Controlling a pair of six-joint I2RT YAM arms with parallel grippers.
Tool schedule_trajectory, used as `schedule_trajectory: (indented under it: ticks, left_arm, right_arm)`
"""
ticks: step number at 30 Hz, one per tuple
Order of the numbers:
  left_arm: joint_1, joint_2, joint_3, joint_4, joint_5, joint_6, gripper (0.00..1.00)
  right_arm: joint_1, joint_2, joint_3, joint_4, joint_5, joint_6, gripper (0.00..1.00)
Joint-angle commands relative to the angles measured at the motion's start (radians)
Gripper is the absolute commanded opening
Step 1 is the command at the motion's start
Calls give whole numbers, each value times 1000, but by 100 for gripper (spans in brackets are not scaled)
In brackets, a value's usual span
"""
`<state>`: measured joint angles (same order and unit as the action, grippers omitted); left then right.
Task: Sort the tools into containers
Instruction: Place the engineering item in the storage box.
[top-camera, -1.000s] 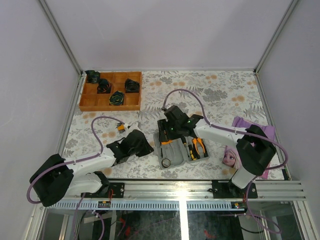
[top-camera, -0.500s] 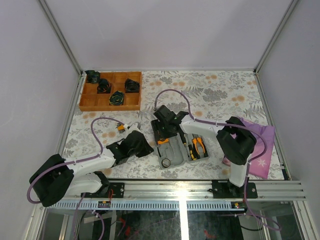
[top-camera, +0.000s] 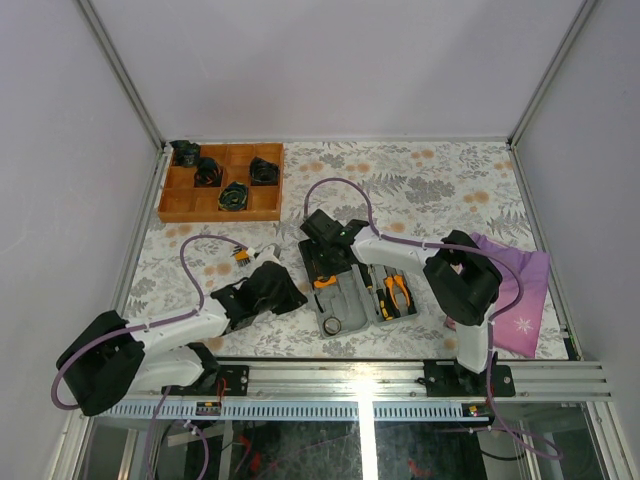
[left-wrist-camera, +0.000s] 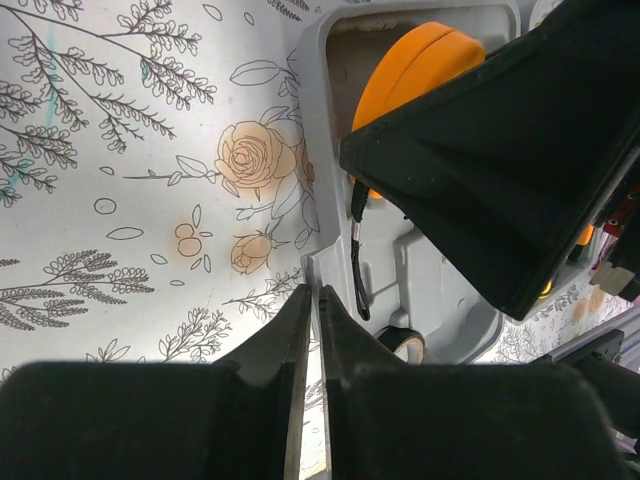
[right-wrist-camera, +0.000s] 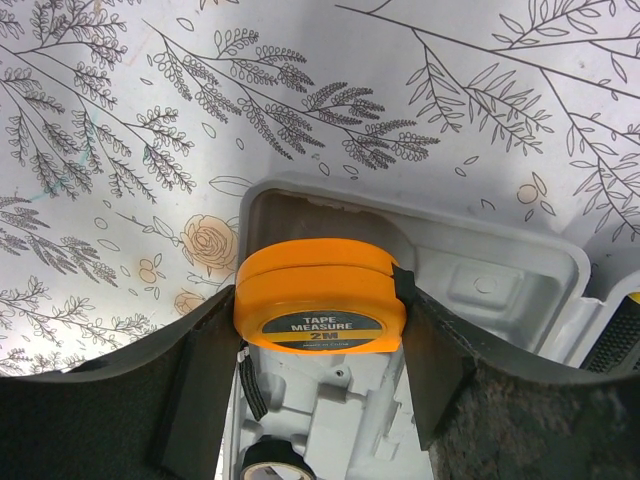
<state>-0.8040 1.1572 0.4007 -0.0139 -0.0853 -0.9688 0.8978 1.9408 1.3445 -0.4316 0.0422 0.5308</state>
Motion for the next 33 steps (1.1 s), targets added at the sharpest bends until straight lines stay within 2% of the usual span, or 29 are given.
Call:
schedule_trajectory:
  ticks: [1, 7, 17, 23, 28, 33]
  left_arm:
    - [8, -23, -24, -36, -16, 1, 5]
    - [9, -25, -26, -41, -20, 4, 6]
    - [9, -24, -26, -43, -21, 3, 6]
    - [9, -24, -25, -44, -22, 4, 6]
    - [9, -27, -30, -49, -25, 1, 6]
    - [9, -30, -31, -49, -24, 1, 5]
  right_arm:
    - [14, -19, 40, -66, 25, 1, 46]
    - [13, -46, 48, -76, 33, -1, 58]
    - [13, -30, 36, -63, -2, 1, 68]
    - [13, -34, 23, -44, 3, 6, 78]
    - [12, -56, 18, -40, 19, 10, 77]
    - [12, -115, -2, -5, 46, 2, 65]
